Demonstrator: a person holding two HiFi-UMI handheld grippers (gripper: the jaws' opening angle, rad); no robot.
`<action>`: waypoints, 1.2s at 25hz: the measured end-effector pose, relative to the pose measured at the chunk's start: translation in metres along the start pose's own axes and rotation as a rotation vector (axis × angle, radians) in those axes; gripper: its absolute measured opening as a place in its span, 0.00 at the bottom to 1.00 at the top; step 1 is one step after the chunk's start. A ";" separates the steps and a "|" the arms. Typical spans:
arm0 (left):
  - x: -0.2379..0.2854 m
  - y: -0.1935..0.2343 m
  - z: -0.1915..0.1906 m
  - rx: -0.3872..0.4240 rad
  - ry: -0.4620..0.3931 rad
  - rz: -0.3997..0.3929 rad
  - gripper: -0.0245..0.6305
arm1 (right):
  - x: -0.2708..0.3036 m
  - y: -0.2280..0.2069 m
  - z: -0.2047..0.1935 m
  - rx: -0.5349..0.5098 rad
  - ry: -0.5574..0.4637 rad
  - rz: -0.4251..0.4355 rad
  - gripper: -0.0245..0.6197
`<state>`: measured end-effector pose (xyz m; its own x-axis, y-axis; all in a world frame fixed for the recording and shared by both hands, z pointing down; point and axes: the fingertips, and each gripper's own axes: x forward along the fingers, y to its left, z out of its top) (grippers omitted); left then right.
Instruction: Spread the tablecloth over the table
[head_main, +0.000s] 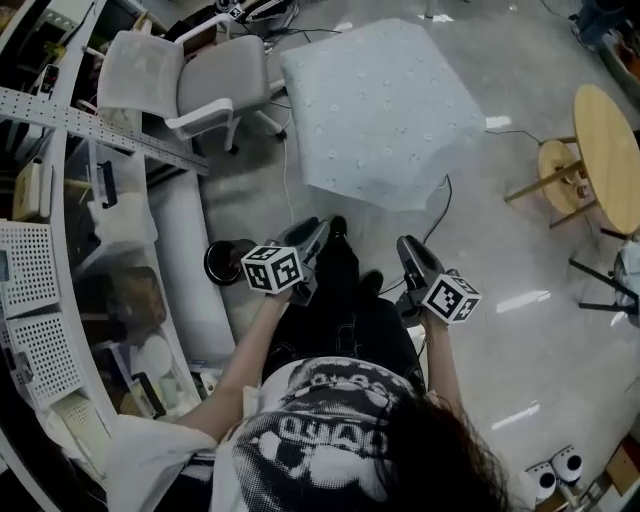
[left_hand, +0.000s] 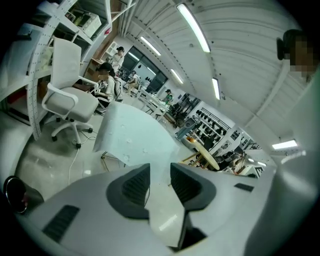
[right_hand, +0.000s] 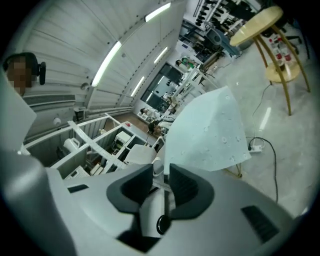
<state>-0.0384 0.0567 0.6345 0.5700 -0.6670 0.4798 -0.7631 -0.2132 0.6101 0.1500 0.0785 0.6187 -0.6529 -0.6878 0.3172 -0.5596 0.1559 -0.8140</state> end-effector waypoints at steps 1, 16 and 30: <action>-0.007 -0.007 -0.003 0.015 -0.001 -0.005 0.23 | -0.002 0.007 -0.004 -0.033 0.020 0.010 0.18; -0.098 -0.021 0.014 0.152 -0.129 0.064 0.23 | 0.034 0.114 -0.044 -0.383 0.201 0.215 0.18; -0.178 -0.035 0.014 0.293 -0.207 0.004 0.22 | 0.034 0.189 -0.087 -0.528 0.190 0.233 0.11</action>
<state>-0.1174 0.1726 0.5193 0.5160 -0.7921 0.3260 -0.8373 -0.3862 0.3870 -0.0221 0.1459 0.5181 -0.8412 -0.4622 0.2804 -0.5367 0.6514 -0.5363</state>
